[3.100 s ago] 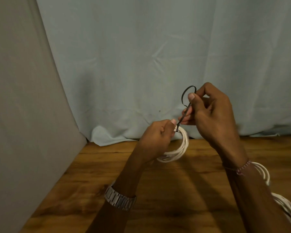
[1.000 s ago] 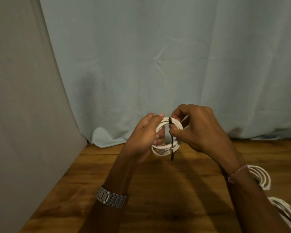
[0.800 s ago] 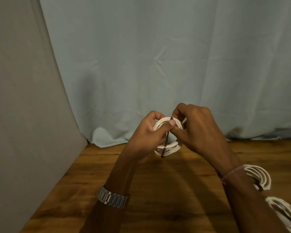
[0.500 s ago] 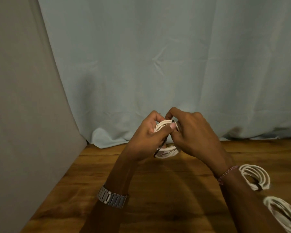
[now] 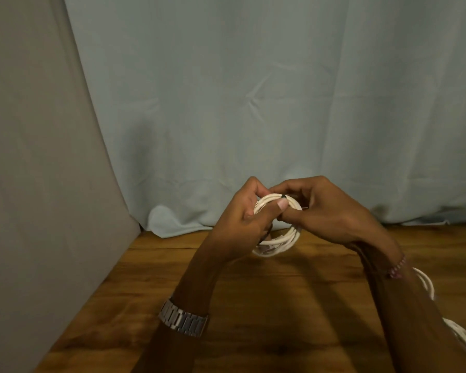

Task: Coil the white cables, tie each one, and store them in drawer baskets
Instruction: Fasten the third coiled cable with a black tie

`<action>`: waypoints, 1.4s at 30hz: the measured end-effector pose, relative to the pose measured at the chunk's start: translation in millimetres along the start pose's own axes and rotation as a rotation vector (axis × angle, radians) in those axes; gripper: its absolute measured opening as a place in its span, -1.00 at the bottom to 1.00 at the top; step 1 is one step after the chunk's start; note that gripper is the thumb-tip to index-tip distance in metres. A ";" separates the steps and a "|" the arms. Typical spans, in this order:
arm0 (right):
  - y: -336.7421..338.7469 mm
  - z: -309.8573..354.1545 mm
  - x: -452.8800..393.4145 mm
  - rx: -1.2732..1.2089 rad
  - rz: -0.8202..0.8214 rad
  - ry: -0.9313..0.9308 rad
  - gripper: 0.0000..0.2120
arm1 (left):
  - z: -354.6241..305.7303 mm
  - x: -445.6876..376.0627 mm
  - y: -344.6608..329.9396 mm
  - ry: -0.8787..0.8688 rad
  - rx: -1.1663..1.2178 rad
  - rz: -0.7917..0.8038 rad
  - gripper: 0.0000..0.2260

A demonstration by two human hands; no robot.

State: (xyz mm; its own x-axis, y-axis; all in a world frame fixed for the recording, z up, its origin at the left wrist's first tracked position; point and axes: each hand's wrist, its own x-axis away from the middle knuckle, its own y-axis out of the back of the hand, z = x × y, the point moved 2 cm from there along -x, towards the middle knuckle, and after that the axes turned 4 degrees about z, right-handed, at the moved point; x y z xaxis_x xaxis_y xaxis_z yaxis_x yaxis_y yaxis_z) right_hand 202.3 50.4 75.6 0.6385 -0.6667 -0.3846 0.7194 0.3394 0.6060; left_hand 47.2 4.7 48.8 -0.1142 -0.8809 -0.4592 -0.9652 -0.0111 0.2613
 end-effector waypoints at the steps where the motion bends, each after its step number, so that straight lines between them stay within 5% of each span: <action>1: 1.7 -1.1 0.8 -0.027 0.034 -0.002 -0.77 | -0.1 0.2 -1.4 -0.003 0.007 0.008 -0.85; 13: 9.9 -14.0 1.0 -0.465 0.166 -0.057 -0.56 | 2.2 2.1 1.0 0.033 0.157 0.022 -0.87; 19: 8.3 -6.6 -3.5 -0.555 -0.189 -0.020 -0.73 | 2.8 1.0 2.0 0.042 0.166 0.039 -0.88; 24: 3.8 6.2 -2.5 -0.425 -0.457 -0.007 -0.31 | 2.6 1.5 7.1 0.013 0.085 0.052 -0.85; 32: 1.4 0.1 -2.4 -0.846 -0.413 -0.183 0.05 | 4.4 1.7 11.8 -0.002 -0.086 0.016 -0.85; 37: 2.1 7.1 0.4 -0.724 -0.419 -0.077 -0.32 | 8.4 -0.5 10.9 -0.019 -0.241 0.001 -0.84; 42: 3.6 10.9 2.3 -0.333 -0.437 0.055 -0.84 | 8.3 -0.7 13.7 -0.041 -0.210 -0.001 -0.91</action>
State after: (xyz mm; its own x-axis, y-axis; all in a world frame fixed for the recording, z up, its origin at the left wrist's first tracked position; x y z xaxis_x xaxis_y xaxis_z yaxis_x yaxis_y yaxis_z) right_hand 203.4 42.9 84.5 0.2683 -0.7597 -0.5923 0.9625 0.2365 0.1326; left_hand 32.2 9.1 45.6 -0.1268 -0.8610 -0.4925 -0.8955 -0.1142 0.4302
